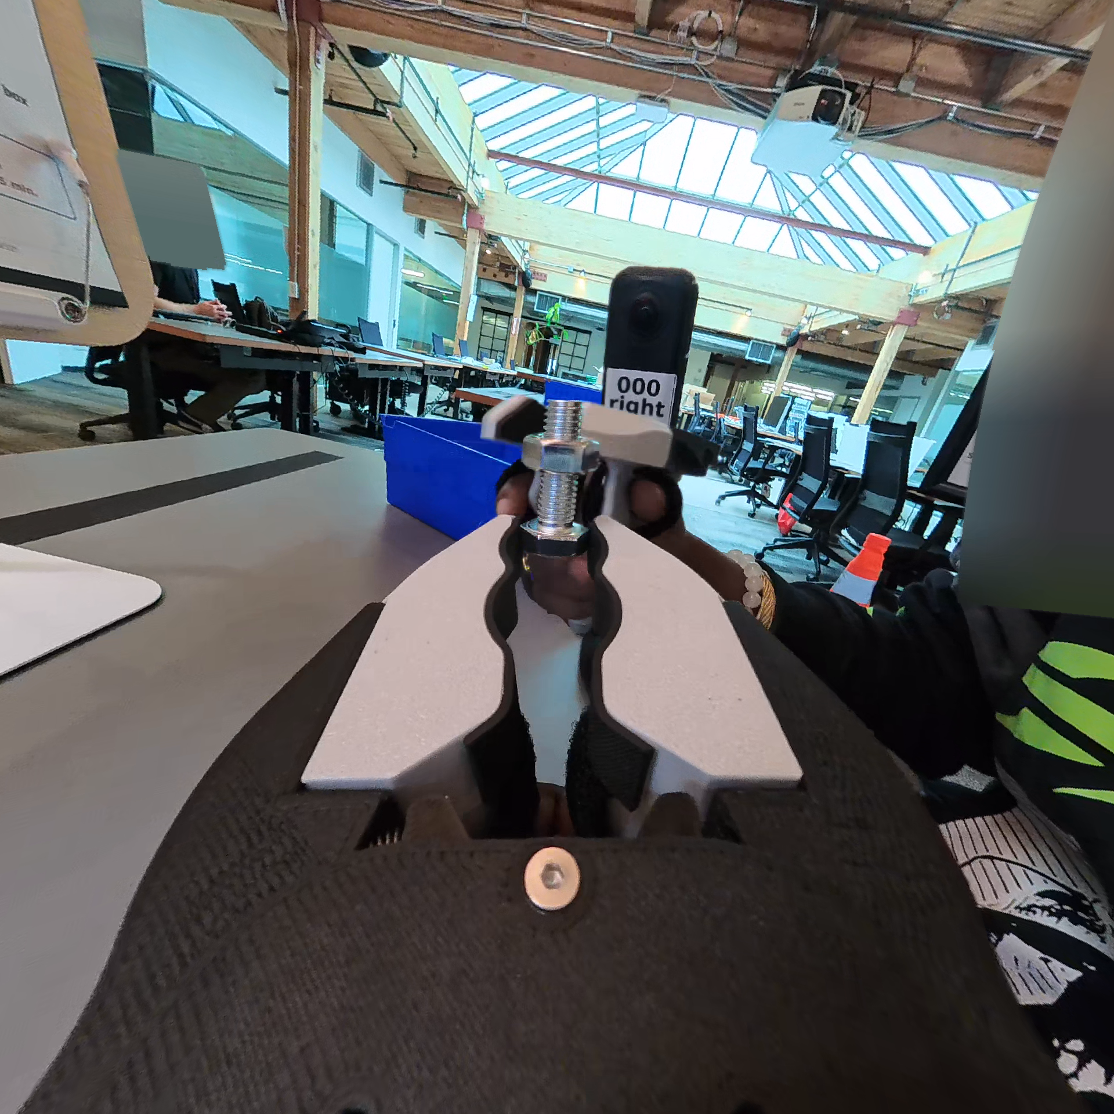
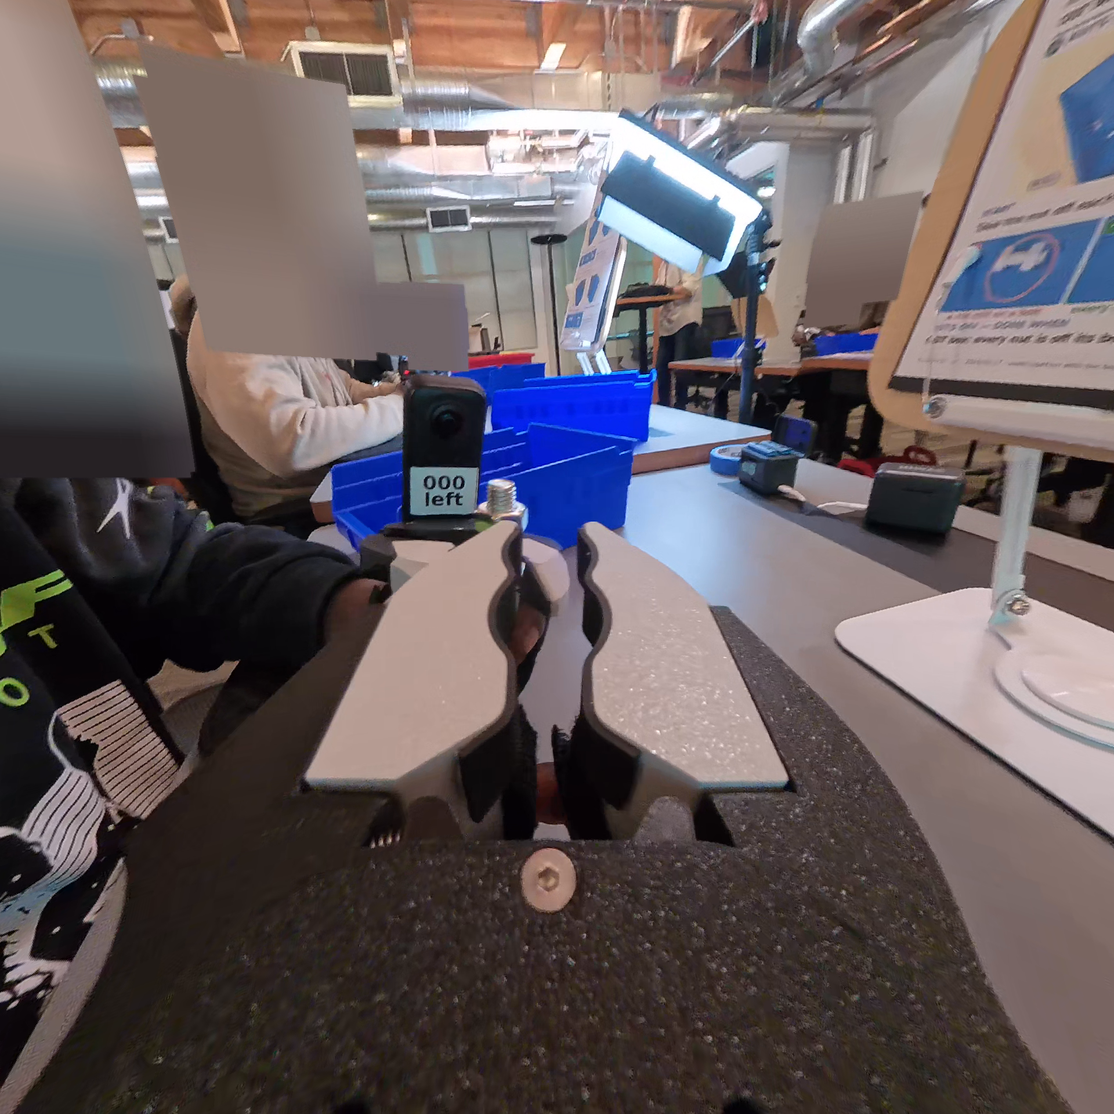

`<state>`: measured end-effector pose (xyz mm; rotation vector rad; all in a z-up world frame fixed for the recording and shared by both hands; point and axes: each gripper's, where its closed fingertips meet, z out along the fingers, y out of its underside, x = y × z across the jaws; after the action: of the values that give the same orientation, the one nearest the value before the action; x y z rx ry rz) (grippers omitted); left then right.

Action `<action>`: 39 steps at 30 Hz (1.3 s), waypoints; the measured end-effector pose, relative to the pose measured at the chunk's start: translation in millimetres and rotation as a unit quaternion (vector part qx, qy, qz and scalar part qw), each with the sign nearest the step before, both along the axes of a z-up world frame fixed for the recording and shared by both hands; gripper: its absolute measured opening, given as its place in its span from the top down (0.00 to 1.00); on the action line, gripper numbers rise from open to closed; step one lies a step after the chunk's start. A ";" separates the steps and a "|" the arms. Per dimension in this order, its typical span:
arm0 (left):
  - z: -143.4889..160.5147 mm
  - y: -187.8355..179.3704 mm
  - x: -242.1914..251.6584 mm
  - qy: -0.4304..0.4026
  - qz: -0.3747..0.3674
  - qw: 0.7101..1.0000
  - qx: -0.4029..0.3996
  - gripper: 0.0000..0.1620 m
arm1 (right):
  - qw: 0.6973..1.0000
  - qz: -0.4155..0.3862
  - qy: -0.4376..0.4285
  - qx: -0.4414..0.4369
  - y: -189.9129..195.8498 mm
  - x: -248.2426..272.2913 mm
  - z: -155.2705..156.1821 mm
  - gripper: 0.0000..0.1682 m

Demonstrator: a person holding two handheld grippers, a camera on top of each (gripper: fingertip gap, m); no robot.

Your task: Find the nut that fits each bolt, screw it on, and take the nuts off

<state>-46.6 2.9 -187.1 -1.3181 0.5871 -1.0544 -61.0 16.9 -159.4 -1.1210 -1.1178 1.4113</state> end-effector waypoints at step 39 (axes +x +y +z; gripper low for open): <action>-13.8 -3.9 15.1 0.062 0.002 0.998 0.016 0.87 | 0.999 0.030 -0.030 0.008 -16.5 -16.3 -13.4 0.71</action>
<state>-31.6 -0.9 -200.9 -1.3630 0.6916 -0.9607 -77.3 0.5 -172.9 -1.1329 -1.2124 1.4194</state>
